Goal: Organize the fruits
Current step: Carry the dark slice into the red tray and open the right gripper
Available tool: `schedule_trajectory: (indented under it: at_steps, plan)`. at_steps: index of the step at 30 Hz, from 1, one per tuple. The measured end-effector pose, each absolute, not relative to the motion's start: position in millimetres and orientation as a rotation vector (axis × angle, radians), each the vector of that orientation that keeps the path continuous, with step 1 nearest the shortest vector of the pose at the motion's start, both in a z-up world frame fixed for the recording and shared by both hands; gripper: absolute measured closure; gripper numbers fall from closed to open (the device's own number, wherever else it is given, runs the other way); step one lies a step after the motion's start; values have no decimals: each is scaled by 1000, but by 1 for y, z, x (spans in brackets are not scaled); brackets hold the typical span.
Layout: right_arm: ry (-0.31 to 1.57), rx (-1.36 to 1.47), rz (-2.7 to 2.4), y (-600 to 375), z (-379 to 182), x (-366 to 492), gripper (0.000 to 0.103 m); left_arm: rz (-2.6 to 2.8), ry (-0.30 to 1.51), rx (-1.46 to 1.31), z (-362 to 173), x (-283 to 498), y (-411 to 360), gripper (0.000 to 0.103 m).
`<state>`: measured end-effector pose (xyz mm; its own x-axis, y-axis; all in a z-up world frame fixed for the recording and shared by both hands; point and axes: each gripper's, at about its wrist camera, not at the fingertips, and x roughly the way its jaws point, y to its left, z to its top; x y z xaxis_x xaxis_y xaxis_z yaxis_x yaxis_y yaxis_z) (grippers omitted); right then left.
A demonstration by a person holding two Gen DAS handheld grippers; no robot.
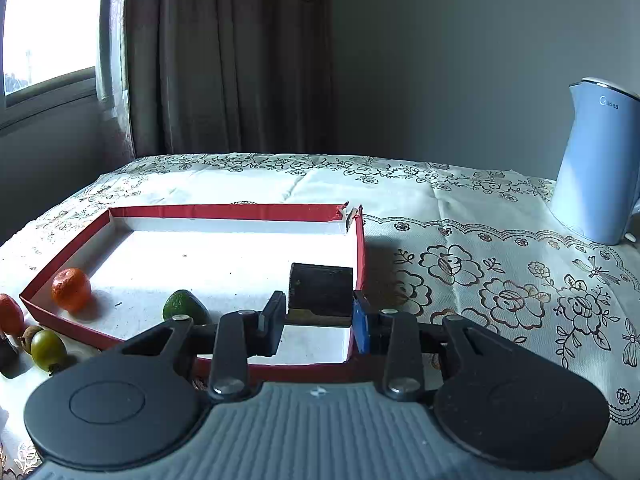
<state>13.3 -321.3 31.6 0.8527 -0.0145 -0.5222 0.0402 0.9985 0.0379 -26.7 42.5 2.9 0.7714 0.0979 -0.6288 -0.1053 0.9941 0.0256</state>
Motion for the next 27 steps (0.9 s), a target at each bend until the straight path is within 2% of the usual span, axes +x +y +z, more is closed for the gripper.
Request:
schedule_trajectory:
  at_steps: [21, 22, 26, 27]
  plan:
    - [569, 93, -1, -326, 28, 8, 69, 108, 682, -17, 3, -26, 43, 0]
    - [556, 99, -5, -327, 31, 0, 68, 106, 681, -18, 3, -26, 42, 0]
    - [507, 145, -2, -337, 35, -34, 51, 89, 667, -32, 4, -31, 44, 0]
    - [503, 155, -3, -339, 34, -42, 49, 87, 664, -33, 4, -32, 44, 0]
